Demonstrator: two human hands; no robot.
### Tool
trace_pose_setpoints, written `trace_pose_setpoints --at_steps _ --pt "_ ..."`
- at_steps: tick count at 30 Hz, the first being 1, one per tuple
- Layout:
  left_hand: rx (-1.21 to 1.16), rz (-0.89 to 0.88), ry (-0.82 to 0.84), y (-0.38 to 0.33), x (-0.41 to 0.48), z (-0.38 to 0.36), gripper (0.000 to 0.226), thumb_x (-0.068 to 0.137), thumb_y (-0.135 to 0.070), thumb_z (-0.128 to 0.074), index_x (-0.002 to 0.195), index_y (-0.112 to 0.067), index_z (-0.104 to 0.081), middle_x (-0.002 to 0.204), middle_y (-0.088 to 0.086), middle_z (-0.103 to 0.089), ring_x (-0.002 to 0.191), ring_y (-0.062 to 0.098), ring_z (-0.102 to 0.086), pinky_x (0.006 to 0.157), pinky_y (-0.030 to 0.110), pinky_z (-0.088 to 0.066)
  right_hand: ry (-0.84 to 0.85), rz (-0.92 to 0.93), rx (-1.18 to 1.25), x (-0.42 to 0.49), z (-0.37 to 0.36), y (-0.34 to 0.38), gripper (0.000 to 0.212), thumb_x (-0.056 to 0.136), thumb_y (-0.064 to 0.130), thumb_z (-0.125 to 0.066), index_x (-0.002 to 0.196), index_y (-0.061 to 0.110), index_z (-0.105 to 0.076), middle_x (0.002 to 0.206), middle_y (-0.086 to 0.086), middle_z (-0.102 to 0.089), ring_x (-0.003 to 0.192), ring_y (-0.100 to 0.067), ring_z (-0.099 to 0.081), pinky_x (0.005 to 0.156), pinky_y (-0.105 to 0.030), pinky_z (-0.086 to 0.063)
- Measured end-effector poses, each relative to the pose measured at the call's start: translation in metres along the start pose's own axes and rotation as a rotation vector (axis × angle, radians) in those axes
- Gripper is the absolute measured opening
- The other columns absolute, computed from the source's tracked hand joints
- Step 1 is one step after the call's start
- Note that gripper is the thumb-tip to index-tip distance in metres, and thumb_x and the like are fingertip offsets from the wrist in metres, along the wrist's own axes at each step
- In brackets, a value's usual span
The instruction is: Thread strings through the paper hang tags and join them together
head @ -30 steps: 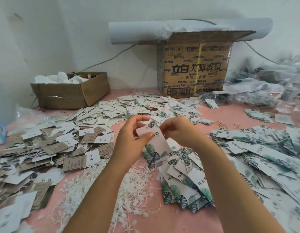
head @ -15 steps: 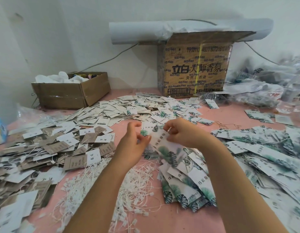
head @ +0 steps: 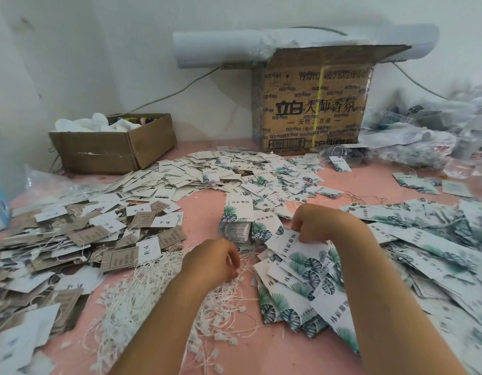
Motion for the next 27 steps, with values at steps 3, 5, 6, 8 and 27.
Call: trace_pose_setpoints --at_steps 3,5,6,8,27 --pt "0.029 -0.011 0.0 0.002 0.001 0.0 0.017 0.08 -0.02 -0.072 0.073 -0.03 -0.06 0.073 -0.017 -0.056 0.073 0.007 -0.058 0.072 0.027 -0.05 -0.041 0.018 0.016 -0.001 0.002 0.001 0.03 0.089 0.003 -0.051 0.118 0.003 -0.058 0.108 -0.011 -0.062 0.085 -0.022 -0.057 0.066 -0.029 -0.047" --pt "0.017 -0.014 0.019 0.003 0.002 -0.002 0.021 0.081 -0.018 -0.071 0.07 -0.03 -0.057 0.073 -0.015 -0.057 0.073 0.009 -0.059 0.075 0.029 -0.051 -0.082 0.054 0.038 -0.001 0.004 0.002 0.035 0.088 0.004 -0.054 0.123 0.007 -0.056 0.113 -0.01 -0.06 0.086 -0.02 -0.052 0.065 -0.025 -0.044" --pt "0.005 -0.018 0.028 0.004 0.003 -0.002 0.022 0.082 -0.018 -0.07 0.071 -0.029 -0.056 0.075 -0.014 -0.058 0.074 0.009 -0.059 0.074 0.03 -0.051 -0.101 0.07 0.056 0.0 0.005 0.002 0.037 0.088 0.007 -0.056 0.125 0.009 -0.054 0.116 -0.009 -0.058 0.088 -0.019 -0.05 0.068 -0.025 -0.042" --pt "-0.05 -0.039 0.026 0.005 0.004 -0.003 0.019 0.086 -0.018 -0.066 0.074 -0.027 -0.055 0.083 -0.01 -0.061 0.074 0.008 -0.058 0.069 0.027 -0.049 -0.144 0.121 0.108 0.001 0.005 0.004 0.038 0.089 0.013 -0.058 0.126 0.012 -0.052 0.117 -0.006 -0.056 0.087 -0.017 -0.05 0.072 -0.026 -0.042" --pt "-0.534 -0.242 -0.377 -0.017 -0.001 0.017 0.028 0.089 -0.018 -0.062 0.089 -0.032 -0.038 0.073 -0.003 -0.067 0.054 0.0 -0.055 0.051 0.013 -0.041 -0.081 0.449 0.701 -0.001 -0.007 0.038 0.019 0.083 0.009 -0.068 0.066 0.007 -0.061 0.056 -0.007 -0.066 0.048 -0.014 -0.062 0.047 -0.022 -0.051"
Point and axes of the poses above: each hand's wrist, its own x-axis towards the middle knuckle, its own z-axis out of the back of the hand, y = z × x, the point moved 1 cm from there along x, towards the middle knuckle
